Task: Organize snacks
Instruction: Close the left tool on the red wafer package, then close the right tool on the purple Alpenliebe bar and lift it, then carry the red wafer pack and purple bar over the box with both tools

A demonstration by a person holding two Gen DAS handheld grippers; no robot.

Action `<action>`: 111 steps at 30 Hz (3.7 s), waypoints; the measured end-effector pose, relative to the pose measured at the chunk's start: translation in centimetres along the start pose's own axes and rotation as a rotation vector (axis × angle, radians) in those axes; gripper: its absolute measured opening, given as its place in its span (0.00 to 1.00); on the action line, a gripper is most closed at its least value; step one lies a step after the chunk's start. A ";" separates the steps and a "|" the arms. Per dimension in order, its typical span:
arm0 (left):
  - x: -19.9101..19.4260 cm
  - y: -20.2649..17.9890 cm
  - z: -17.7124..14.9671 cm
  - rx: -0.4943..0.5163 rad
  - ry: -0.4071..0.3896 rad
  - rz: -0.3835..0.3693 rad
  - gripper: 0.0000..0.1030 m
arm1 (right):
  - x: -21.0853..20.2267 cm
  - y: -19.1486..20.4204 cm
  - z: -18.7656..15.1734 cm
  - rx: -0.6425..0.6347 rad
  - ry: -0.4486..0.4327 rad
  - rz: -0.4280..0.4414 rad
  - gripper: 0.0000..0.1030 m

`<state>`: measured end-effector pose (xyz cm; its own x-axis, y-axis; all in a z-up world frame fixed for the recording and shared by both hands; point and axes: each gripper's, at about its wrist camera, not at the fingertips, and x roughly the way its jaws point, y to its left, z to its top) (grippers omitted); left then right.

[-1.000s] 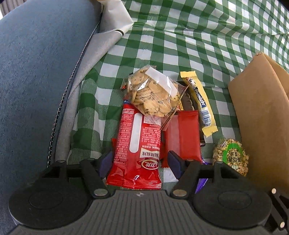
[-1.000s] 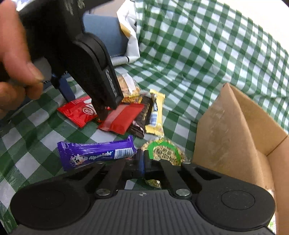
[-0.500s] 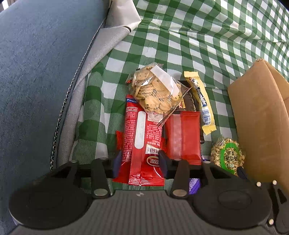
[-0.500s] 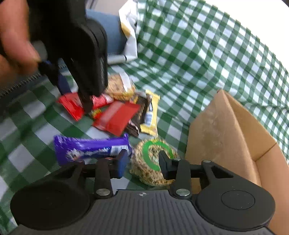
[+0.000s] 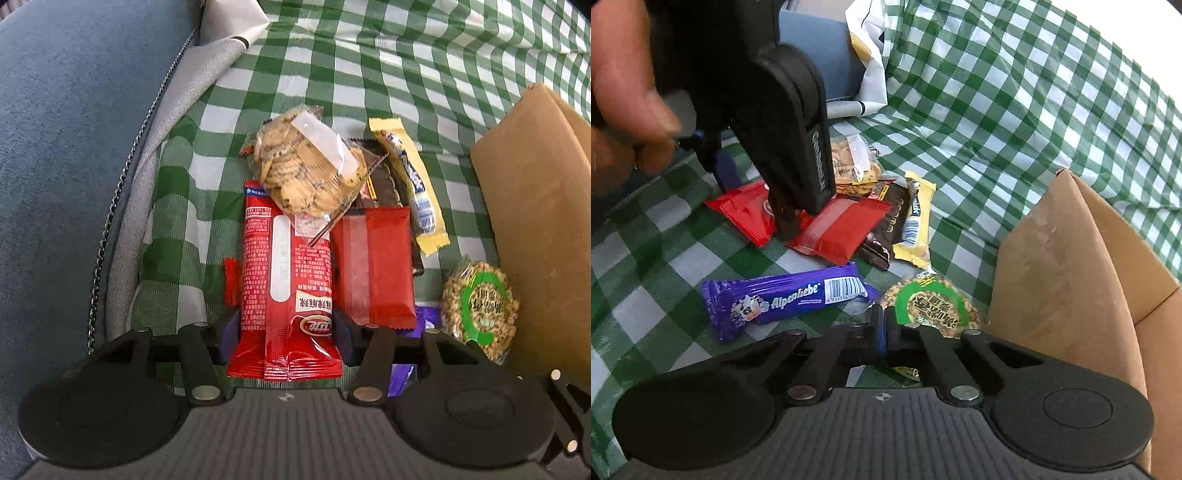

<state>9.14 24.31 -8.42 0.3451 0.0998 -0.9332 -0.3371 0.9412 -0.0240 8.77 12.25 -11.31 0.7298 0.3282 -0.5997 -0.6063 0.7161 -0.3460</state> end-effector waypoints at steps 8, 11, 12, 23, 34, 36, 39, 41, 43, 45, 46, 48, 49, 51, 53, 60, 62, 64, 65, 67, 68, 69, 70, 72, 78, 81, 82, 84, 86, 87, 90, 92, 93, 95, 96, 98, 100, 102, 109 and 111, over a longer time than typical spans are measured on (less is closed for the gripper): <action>-1.2 0.3 -0.6 0.010 -0.040 -0.018 0.31 | -1.3 0.5 -0.5 0.000 -0.023 0.021 0.00; -1.8 0.9 -0.9 -0.001 -0.054 -0.029 0.27 | -2.3 1.2 -0.6 -0.026 -0.047 0.036 0.00; -2.0 1.0 -1.0 -0.005 -0.060 -0.034 0.26 | -2.7 1.5 -0.6 -0.033 -0.057 0.044 0.00; -2.7 0.2 -2.0 0.071 -0.039 -0.131 0.29 | -3.2 -0.4 -0.3 0.252 -0.004 0.278 0.19; -1.7 0.6 -1.8 0.057 -0.024 -0.100 0.46 | -0.2 -1.7 0.5 0.463 0.030 0.322 0.49; -1.4 0.4 -1.7 0.066 -0.018 -0.086 0.48 | 0.4 -1.3 0.5 0.454 0.047 0.313 0.49; -0.8 -0.2 -1.6 0.082 -0.008 -0.063 0.61 | 1.0 -1.2 0.7 0.439 0.068 0.300 0.49; -0.5 -0.6 -1.5 0.097 -0.001 -0.043 0.67 | 1.3 -1.0 0.8 0.423 0.087 0.282 0.48; -0.1 -0.9 -1.5 0.109 0.009 -0.031 0.67 | 1.7 -0.6 0.7 0.388 0.129 0.232 0.48; 0.3 -1.2 -1.4 0.115 0.022 -0.018 0.67 | 1.6 -0.5 0.6 0.359 0.142 0.200 0.31; 0.4 -1.2 -1.3 0.113 0.027 -0.017 0.67 | 1.5 -0.5 0.5 0.341 0.146 0.185 0.25; 0.6 -1.4 -1.1 0.113 0.031 -0.015 0.67 | 1.3 -0.7 0.5 0.333 0.152 0.179 0.16; 0.7 -1.5 -1.0 0.115 0.030 -0.015 0.64 | 1.1 -0.9 0.4 0.336 0.156 0.182 0.15; 0.7 -1.8 -0.9 0.122 0.027 -0.015 0.51 | 0.8 -0.9 0.2 0.325 0.166 0.170 0.15; 0.5 -1.7 -0.9 0.122 0.021 -0.013 0.45 | 0.4 -0.6 0.2 0.299 0.173 0.159 0.15; 0.1 -0.3 -1.0 0.073 0.039 -0.035 0.41 | -1.8 0.4 0.0 0.222 0.217 0.122 0.15; 0.0 0.0 -1.0 0.066 0.046 -0.044 0.42 | -1.8 0.6 0.0 0.196 0.239 0.125 0.16; 0.0 0.0 -1.0 0.064 0.047 -0.047 0.42 | -1.6 0.6 -0.4 0.191 0.249 0.116 0.17; 0.0 0.0 -1.0 0.065 0.048 -0.046 0.43 | -1.5 0.5 -0.6 0.192 0.253 0.111 0.18; 0.0 -0.4 -0.9 0.077 0.050 -0.035 0.45 | -1.3 0.3 -0.9 0.200 0.252 0.106 0.22; 0.0 -0.5 -0.9 0.083 0.050 -0.030 0.47 | -1.2 0.3 -0.8 0.201 0.248 0.102 0.23; 0.1 -0.7 -0.9 0.090 0.050 -0.026 0.48 | -1.1 0.4 -0.7 0.197 0.245 0.100 0.23; 0.1 -0.9 -0.9 0.095 0.050 -0.022 0.48 | -1.1 0.4 -0.7 0.191 0.242 0.097 0.23; 0.2 -1.1 -0.8 0.102 0.050 -0.015 0.49 | -1.0 0.7 -0.7 0.176 0.234 0.092 0.23; 0.2 -1.0 -0.8 0.105 0.039 -0.005 0.43 | -1.1 1.0 -0.5 0.162 0.217 0.101 0.17; -0.2 -0.6 -0.6 0.081 0.021 -0.009 0.35 | -1.5 1.1 -0.4 0.163 0.202 0.102 0.15; -0.6 -0.4 -0.6 0.074 0.002 -0.009 0.32 | -1.7 1.1 -0.2 0.165 0.194 0.102 0.15; -1.8 0.0 -0.4 0.047 -0.065 -0.015 0.29 | -2.4 1.0 0.1 0.165 0.167 0.096 0.14; -3.0 0.6 -0.4 0.008 -0.119 -0.041 0.28 | -3.1 0.9 0.5 0.163 0.137 0.077 0.14; -3.6 1.0 -0.5 -0.012 -0.149 -0.056 0.27 | -3.5 0.8 0.6 0.165 0.125 0.075 0.14; -5.0 1.8 -0.7 -0.053 -0.207 -0.091 0.27 | -4.2 0.4 0.9 0.166 0.104 0.066 0.14; -5.8 2.0 -0.9 -0.070 -0.243 -0.112 0.27 | -4.8 0.1 1.1 0.172 0.096 0.062 0.14; -6.3 1.8 -0.7 -0.072 -0.264 -0.122 0.27 | -5.4 0.0 1.2 0.176 0.087 0.061 0.14; -7.3 1.4 -1.0 -0.070 -0.303 -0.139 0.27 | -6.5 -0.2 1.8 0.180 0.058 0.053 0.14; -7.7 1.3 -1.2 -0.067 -0.324 -0.148 0.27 | -7.3 -0.4 2.1 0.185 0.039 0.049 0.14; -8.4 1.0 -1.4 -0.063 -0.357 -0.159 0.27 | -9.0 -1.0 2.6 0.197 0.003 0.043 0.14; -9.1 0.6 -1.7 -0.062 -0.387 -0.174 0.27 | -10.5 -1.9 2.9 0.210 -0.035 0.043 0.14; -9.7 0.3 -1.9 -0.061 -0.415 -0.183 0.27 | -12.0 -3.2 3.2 0.221 -0.080 0.042 0.14; -11.3 -0.8 -2.4 -0.019 -0.471 -0.222 0.27 | -16.8 -10.9 2.0 0.248 -0.215 -0.031 0.14; -11.5 -1.3 -2.4 -0.011 -0.477 -0.225 0.27 | -17.4 -13.4 0.7 0.249 -0.228 -0.076 0.14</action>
<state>3.50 21.18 1.47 0.7698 0.0338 -0.6374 -0.2171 0.9530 -0.2116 4.42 -2.57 4.26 0.8390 0.3773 -0.3921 -0.4721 0.8630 -0.1797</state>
